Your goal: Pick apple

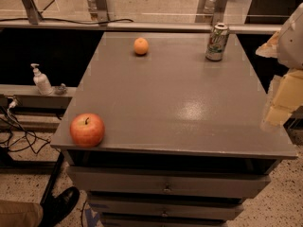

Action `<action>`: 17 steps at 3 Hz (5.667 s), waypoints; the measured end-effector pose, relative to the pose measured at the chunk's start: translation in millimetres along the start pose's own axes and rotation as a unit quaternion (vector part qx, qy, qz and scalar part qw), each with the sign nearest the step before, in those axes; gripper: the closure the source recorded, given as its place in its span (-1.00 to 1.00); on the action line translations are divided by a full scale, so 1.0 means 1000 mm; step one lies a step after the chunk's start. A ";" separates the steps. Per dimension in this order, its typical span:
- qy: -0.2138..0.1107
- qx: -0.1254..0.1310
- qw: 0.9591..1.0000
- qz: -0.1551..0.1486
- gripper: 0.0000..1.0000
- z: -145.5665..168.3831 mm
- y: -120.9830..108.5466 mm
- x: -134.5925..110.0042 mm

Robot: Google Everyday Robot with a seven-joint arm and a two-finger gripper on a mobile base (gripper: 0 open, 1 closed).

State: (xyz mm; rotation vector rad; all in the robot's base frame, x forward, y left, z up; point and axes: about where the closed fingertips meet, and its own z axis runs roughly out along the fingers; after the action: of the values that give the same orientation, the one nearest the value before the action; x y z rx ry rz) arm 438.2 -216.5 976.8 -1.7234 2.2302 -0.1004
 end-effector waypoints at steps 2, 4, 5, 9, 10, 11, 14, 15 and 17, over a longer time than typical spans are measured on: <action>-0.021 0.001 1.000 -0.005 -1.00 -0.001 -0.002 -0.003; -0.185 -0.034 0.982 0.006 -1.00 0.024 0.014 -0.064; -0.286 -0.057 0.957 -0.012 -1.00 0.038 0.028 -0.114; -0.308 -0.040 0.944 -0.113 -1.00 0.052 0.052 -0.159; -0.288 -0.065 0.942 -0.160 -1.00 0.125 0.076 -0.186; -0.284 -0.087 0.942 -0.156 -1.00 0.182 0.097 -0.211; -0.320 -0.086 0.937 -0.112 -1.00 0.197 0.101 -0.283; -0.340 -0.097 0.931 -0.093 -1.00 0.194 0.105 -0.296; -0.365 -0.120 0.920 -0.074 -1.00 0.205 0.115 -0.325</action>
Offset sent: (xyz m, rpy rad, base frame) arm 0.0047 0.0048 -0.0007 0.0922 -0.0147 0.0489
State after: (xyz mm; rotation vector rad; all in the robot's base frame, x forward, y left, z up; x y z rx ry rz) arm 462.6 152.8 821.6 -1.6642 1.6001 0.6967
